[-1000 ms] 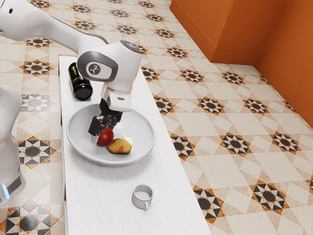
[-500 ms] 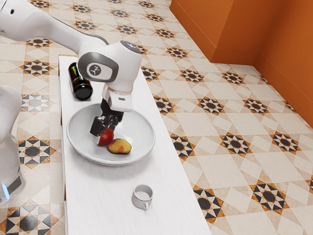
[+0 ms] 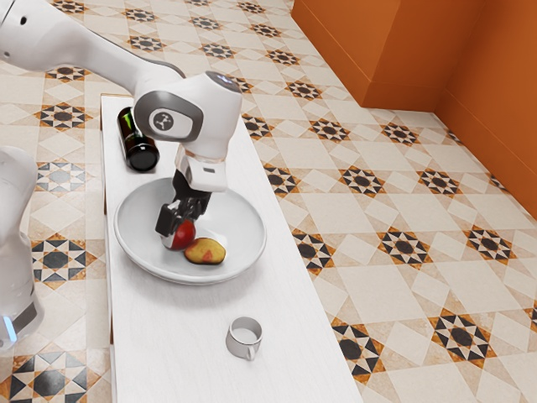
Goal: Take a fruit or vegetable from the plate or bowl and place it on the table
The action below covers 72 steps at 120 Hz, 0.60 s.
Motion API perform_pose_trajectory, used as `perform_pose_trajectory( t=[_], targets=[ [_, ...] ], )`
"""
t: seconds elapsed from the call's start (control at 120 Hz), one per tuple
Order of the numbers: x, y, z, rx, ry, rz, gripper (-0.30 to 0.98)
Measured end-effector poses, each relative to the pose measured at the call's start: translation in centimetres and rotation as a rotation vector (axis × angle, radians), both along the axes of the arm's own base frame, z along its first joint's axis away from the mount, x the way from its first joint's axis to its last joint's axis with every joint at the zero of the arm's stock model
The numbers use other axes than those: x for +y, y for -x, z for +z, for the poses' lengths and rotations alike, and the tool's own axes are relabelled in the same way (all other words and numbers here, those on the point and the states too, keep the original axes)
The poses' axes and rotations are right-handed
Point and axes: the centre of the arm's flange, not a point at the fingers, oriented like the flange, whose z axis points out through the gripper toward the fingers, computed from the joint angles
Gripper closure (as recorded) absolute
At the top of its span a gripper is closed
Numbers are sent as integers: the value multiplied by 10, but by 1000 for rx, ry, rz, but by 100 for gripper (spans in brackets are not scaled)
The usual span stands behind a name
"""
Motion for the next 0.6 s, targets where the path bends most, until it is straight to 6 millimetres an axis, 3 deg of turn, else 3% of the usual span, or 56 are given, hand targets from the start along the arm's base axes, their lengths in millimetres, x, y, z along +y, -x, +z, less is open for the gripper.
perform_pose_trajectory(
  t=[0.275,0.375,0.467,0.6],
  targets=[
    [12,-3,9,-28,-13,6,34],
    [4,-14,44,-109,-27,-30,35],
    [-31,-16,72,-173,-27,-124,34],
    [-129,-11,103,-233,-36,-333,34]
  ],
)
